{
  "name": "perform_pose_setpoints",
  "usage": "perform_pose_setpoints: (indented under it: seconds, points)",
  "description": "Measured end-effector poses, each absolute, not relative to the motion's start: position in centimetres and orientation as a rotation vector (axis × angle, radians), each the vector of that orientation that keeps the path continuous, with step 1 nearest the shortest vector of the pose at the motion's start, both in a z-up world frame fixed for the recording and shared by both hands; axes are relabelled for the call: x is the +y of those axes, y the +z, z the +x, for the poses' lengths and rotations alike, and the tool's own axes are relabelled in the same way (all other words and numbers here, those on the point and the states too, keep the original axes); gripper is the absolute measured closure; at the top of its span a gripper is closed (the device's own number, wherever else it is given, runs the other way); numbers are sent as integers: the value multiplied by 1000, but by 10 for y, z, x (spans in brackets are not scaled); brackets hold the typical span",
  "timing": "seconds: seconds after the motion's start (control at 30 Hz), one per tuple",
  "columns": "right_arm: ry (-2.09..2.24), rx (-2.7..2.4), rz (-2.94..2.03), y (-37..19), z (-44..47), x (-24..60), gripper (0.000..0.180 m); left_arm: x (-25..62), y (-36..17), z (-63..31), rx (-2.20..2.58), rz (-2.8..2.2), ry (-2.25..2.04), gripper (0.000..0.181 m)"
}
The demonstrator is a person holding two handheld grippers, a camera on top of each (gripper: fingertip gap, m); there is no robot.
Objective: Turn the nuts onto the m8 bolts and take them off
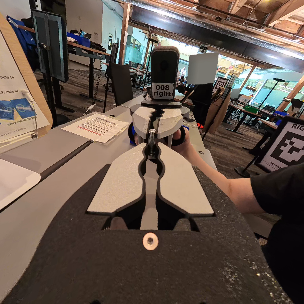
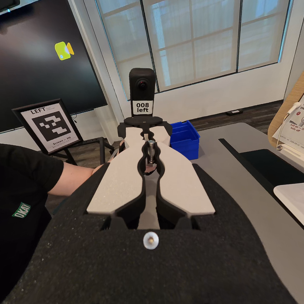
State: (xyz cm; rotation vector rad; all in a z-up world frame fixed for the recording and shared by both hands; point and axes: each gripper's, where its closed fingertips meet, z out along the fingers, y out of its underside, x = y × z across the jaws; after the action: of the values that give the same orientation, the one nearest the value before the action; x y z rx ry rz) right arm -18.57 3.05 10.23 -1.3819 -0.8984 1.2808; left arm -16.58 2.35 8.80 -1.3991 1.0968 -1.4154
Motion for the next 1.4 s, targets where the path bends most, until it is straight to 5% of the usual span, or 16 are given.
perform_pose_setpoints:
  seconds: [0.93, 1.07, 1.4]
  points:
    - [1254, -893, -1471, 89, -192, 38, 173, 30, 73, -173, 1133, -1510, -1412, 173]
    - [1176, -956, -1486, 85, -183, 34, 155, 40, 77, -184, 1110, -1502, -1342, 173]
    - [569, -1774, -1981, -84, -188, 10, 163, 106, 77, -261, 926, -1612, -839, 174]
